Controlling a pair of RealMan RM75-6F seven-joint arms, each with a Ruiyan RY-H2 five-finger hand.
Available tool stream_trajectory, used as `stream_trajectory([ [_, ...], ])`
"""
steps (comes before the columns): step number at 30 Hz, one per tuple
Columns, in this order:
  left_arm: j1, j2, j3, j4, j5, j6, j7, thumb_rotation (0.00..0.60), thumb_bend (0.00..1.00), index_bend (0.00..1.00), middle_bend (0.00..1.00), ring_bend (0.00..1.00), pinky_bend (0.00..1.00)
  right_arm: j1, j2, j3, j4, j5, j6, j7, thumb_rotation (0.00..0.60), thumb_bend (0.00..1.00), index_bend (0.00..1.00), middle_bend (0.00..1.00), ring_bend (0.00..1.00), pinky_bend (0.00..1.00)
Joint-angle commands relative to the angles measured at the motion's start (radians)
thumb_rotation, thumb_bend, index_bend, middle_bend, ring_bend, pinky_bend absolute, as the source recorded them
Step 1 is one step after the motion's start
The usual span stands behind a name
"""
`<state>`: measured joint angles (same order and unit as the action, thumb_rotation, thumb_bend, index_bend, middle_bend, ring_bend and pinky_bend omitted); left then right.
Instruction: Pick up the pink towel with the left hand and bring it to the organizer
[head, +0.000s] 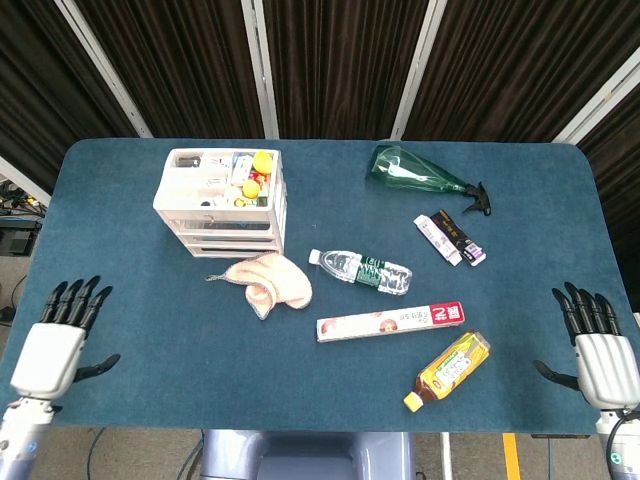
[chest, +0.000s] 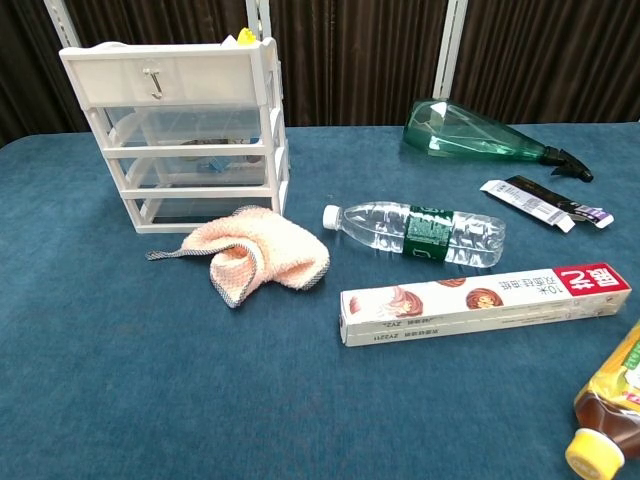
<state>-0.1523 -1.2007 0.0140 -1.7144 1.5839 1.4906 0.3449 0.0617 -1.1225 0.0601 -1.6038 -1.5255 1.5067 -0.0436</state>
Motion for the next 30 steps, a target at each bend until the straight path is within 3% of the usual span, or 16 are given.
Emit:
stream_trajectory([
  [1, -0.093, -0.045, -0.066, -0.056, -0.047, -0.116, 0.122, 0.539, 0.03, 0.13, 0.00, 0.00, 0.09, 0.003, 0.001, 0.001, -0.001, -0.002, -0.003, 0.002, 0.600, 0.01, 0.05, 0.00, 0.00, 0.00],
  [7, -0.234, -0.177, -0.147, -0.039, -0.164, -0.289, 0.319, 0.534, 0.04, 0.19, 0.02, 0.01, 0.14, 0.001, 0.005, 0.003, 0.005, 0.001, 0.000, 0.027, 0.600, 0.01, 0.05, 0.00, 0.00, 0.00],
  [15, -0.368, -0.387, -0.208, 0.077, -0.328, -0.398, 0.491, 0.537, 0.09, 0.25, 0.10, 0.09, 0.20, -0.005, 0.015, 0.003, 0.009, 0.004, 0.006, 0.065, 0.600, 0.01, 0.05, 0.00, 0.00, 0.00],
  [30, -0.551, -0.681, -0.273, 0.360, -0.468, -0.455, 0.565, 0.538, 0.09, 0.25, 0.08, 0.06, 0.17, -0.016, 0.029, 0.004, 0.010, 0.017, 0.009, 0.109, 0.600, 0.01, 0.06, 0.00, 0.00, 0.00],
])
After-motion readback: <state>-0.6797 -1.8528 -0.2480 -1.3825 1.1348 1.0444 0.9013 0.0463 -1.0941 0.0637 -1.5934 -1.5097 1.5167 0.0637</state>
